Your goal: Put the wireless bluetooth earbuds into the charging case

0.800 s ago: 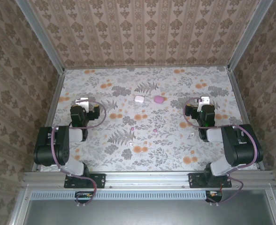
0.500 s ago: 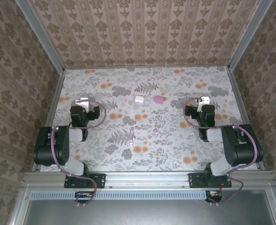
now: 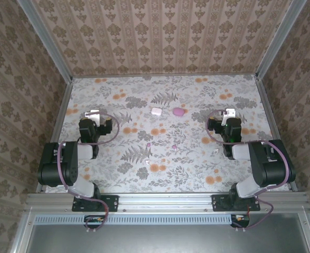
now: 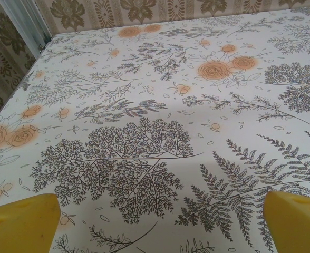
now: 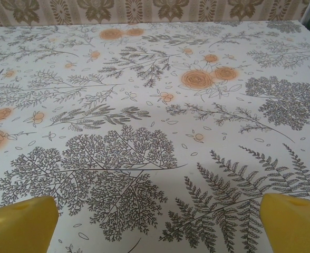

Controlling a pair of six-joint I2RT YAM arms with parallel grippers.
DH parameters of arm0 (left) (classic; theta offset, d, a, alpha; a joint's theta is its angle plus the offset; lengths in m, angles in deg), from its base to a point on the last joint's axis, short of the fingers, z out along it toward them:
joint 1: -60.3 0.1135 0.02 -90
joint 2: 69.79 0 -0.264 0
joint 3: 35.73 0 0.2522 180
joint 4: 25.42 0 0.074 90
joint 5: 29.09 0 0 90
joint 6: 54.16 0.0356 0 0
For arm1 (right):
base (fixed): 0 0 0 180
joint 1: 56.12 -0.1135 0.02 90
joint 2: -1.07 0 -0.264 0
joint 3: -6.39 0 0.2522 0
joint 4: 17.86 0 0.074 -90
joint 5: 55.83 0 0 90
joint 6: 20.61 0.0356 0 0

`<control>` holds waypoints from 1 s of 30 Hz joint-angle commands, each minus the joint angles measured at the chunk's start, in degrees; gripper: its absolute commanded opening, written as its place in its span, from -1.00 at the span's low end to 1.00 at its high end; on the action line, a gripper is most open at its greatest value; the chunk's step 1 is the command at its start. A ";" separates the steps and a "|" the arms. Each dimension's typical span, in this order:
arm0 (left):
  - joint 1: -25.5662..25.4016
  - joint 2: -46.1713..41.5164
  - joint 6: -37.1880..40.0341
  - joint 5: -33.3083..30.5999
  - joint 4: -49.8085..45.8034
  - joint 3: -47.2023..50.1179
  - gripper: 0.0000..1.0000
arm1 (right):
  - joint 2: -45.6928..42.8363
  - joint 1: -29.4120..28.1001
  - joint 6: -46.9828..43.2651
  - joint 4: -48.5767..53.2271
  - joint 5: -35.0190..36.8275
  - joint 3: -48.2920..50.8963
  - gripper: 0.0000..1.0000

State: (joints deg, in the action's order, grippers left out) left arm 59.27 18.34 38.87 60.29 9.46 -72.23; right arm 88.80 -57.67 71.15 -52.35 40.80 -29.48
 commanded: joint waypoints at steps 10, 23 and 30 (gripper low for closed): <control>-1.60 -14.35 0.02 -5.13 -13.71 -0.25 0.99 | -9.11 -0.14 0.05 30.31 -6.12 -12.71 1.00; -3.35 -22.87 -14.55 15.61 -24.89 -6.89 0.85 | 1.91 -2.79 -1.54 55.48 -32.41 -36.18 0.61; -10.53 -17.92 -12.76 19.18 -27.50 -10.38 0.73 | 14.22 -8.18 -10.92 69.31 -32.39 -50.87 0.19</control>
State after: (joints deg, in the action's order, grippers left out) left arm 50.35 -0.17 26.71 75.50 -15.67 -80.49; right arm 99.72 -64.07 65.62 7.85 10.97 -75.44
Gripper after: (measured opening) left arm 0.869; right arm 0.612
